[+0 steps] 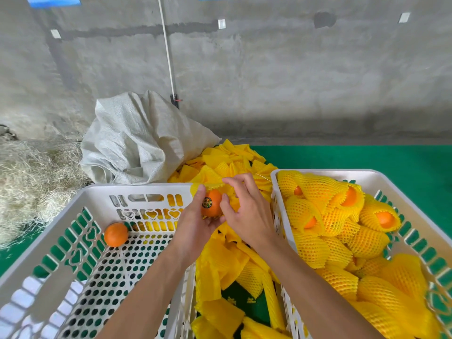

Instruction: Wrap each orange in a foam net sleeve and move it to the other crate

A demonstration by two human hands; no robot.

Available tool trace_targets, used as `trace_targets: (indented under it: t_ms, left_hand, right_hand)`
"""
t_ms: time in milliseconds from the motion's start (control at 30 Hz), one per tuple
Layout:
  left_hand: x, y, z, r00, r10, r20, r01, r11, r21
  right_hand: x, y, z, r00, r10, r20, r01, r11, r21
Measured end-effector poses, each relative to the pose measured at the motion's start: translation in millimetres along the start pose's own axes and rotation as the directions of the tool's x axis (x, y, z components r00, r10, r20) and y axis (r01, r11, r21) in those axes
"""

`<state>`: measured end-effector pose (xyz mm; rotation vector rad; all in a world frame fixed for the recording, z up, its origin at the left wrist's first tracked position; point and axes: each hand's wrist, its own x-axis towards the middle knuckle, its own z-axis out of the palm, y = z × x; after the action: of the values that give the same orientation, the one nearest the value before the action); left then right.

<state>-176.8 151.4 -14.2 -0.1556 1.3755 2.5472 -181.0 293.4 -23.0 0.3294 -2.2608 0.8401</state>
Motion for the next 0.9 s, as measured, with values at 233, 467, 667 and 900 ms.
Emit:
trace_targets:
  t_ms: [233, 467, 667, 900]
  left_hand:
    - [1.3, 1.6, -7.3, 0.989, 0.036, 0.141, -0.036, 0.999, -0.002]
    - [2.0, -4.9, -6.1, 0.995, 0.092, -0.027, -0.092, 0.995, -0.033]
    - [1.6, -5.0, -5.0, 0.997, 0.061, 0.044, -0.067, 0.984, 0.165]
    - [5.9, -6.2, -6.0, 0.997, 0.042, 0.064, -0.055, 0.975, 0.215]
  right_hand:
    - [-0.8, 6.9, 6.4, 0.992, 0.121, 0.028, -0.119, 0.992, -0.048]
    - [-0.7, -5.4, 3.3, 0.996, -0.067, -0.064, 0.072, 0.995, 0.074]
    - [-6.4, -6.9, 5.1, 0.996, 0.057, 0.075, -0.060, 0.998, 0.032]
    - [-6.3, -3.0, 4.4, 0.979, 0.159, 0.125, -0.174, 0.978, 0.117]
